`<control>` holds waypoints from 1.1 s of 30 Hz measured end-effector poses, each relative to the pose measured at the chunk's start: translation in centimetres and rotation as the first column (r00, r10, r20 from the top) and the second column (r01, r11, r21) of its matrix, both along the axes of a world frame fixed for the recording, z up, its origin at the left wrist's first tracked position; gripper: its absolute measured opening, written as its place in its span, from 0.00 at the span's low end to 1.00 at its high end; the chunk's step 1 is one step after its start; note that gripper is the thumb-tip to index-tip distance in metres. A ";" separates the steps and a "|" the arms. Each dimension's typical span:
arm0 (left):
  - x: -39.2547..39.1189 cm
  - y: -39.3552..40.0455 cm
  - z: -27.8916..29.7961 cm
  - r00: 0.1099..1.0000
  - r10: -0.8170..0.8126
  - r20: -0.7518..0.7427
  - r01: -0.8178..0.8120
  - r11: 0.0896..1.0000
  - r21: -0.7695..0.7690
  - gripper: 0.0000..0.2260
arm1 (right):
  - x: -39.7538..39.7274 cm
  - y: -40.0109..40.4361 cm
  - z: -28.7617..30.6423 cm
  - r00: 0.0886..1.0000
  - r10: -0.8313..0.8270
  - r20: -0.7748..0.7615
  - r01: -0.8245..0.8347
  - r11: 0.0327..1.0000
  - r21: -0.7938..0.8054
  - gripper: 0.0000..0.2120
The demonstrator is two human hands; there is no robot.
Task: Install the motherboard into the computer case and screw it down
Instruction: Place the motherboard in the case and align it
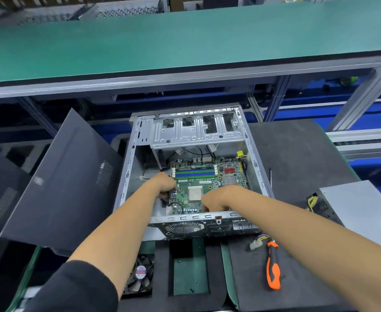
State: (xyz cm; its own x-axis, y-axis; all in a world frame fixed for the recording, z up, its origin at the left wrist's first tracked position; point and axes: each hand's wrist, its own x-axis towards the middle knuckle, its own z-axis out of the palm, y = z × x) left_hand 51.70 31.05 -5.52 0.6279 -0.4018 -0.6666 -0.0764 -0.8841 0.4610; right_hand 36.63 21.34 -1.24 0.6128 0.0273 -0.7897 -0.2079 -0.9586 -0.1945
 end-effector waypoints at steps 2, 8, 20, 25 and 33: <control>0.1 0.0 -0.1 1.000 0.023 -0.010 -0.023 1.000 0.010 0.07 | 0.2 0.1 -0.4 1.000 -0.003 0.031 0.004 0.999 -0.040 0.12; 0.3 -0.1 -0.1 0.995 0.078 -0.060 -0.080 0.997 -0.023 0.07 | 0.3 0.3 -0.9 0.998 0.017 0.055 -0.015 0.999 -0.035 0.19; 0.5 -0.2 -0.5 0.998 0.028 -0.052 -0.029 1.000 -0.012 0.17 | 0.5 -0.4 -1.6 0.990 -0.143 -0.006 0.143 0.989 -0.033 0.06; 0.5 -0.5 -0.7 0.999 -0.003 0.053 0.003 1.000 0.001 0.16 | 0.6 -0.5 -1.6 0.977 -0.211 0.002 0.211 0.976 -0.044 0.06; 0.7 -0.6 -1.2 0.940 -0.232 0.248 0.208 0.971 0.117 0.18 | 0.3 -1.0 -1.2 0.972 -0.233 -0.016 0.233 0.972 0.003 0.16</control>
State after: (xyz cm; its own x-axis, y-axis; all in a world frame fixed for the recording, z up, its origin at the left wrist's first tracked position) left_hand 52.43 30.49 -6.68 0.6856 -0.4969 -0.5320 -0.3799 -0.8676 0.3207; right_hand 36.97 20.31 -2.45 0.5904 -0.1110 -0.7995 -0.4288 -0.8823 -0.1941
